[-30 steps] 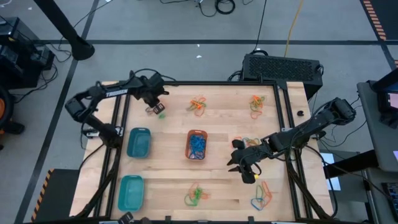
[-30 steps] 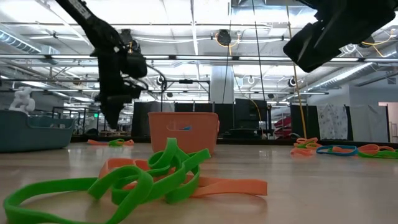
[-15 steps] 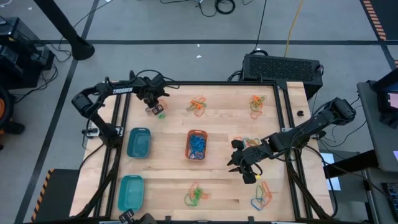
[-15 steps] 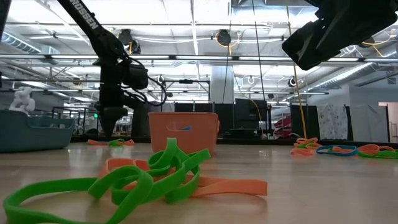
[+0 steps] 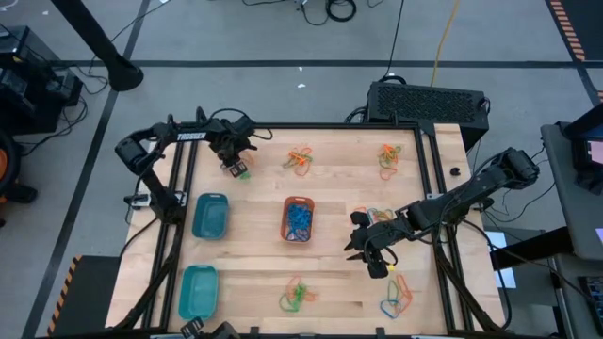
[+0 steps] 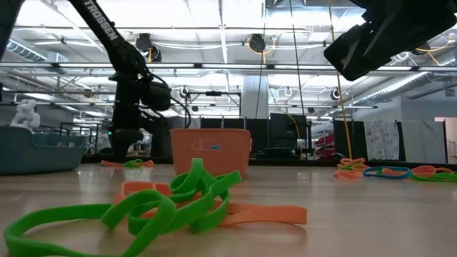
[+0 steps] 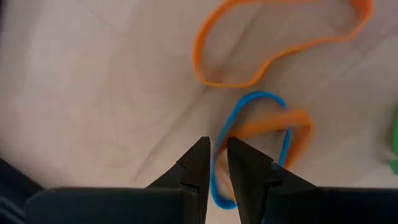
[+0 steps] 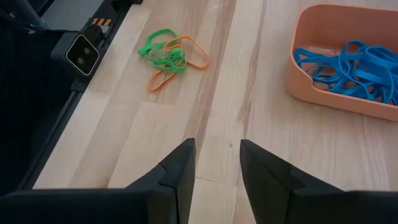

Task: Sort rubber bands into baskets
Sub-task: Put the blue rubber band into the orange bin

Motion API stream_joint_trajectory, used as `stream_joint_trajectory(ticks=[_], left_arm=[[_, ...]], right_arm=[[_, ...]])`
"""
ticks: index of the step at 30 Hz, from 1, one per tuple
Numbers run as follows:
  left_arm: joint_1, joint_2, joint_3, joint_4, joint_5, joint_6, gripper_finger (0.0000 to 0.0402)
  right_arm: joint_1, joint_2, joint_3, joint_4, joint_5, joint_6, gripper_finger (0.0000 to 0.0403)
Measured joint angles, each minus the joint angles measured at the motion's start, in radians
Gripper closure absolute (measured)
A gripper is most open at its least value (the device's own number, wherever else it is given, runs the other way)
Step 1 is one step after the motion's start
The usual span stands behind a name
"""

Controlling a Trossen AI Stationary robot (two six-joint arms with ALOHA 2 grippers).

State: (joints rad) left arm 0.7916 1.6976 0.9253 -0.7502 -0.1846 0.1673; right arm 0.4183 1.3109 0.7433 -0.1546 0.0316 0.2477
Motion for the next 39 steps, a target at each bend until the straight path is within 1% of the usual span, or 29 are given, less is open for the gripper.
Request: stream_joint_trajectory(ticks=[5,9,13,15,18,20,24,28,33,36,39], left_arm=[[-0.001,0.020,0.003,0.011,-0.028,0.004,0.0338],[-0.001,0.020,0.002,0.019,-0.029,0.006,0.0338],[0.000,0.021,0.002,0.021,-0.017,0.042,0.0341],[0.000,0.020,0.002,0.021,-0.014,0.056,0.0354],[-0.006,0.017,0.005,0.010,-0.021,0.056,0.0389],[-0.015,0.009,0.008,-0.003,-0.035,0.056,0.0394],[-0.037,-0.049,0.013,-0.014,-0.063,0.056,0.0398],[-0.053,-0.142,0.013,-0.014,-0.075,0.050,0.0399],[-0.067,-0.243,0.014,-0.025,-0.056,0.027,0.0400],[-0.079,-0.272,0.013,-0.023,-0.049,-0.004,0.0400],[-0.093,-0.269,-0.001,-0.019,-0.041,-0.005,0.0400]], right_arm=[[0.000,0.000,0.000,0.000,-0.001,0.002,0.0284],[0.000,0.000,0.000,0.000,-0.001,0.001,0.0284],[0.000,0.000,0.000,0.000,-0.001,0.000,0.0284],[0.000,0.000,0.000,0.000,-0.001,-0.001,0.0284],[0.000,0.000,0.000,0.000,-0.001,-0.002,0.0284],[0.000,0.000,0.000,0.000,-0.001,-0.003,0.0284],[0.000,0.000,0.000,0.000,-0.001,-0.006,0.0284],[0.000,0.000,0.000,0.000,-0.001,-0.006,0.0284],[0.000,0.000,0.000,0.000,0.001,-0.006,0.0284],[0.000,0.000,0.000,0.005,0.001,-0.010,0.0284],[0.000,0.000,0.000,0.012,0.002,-0.011,0.0284]])
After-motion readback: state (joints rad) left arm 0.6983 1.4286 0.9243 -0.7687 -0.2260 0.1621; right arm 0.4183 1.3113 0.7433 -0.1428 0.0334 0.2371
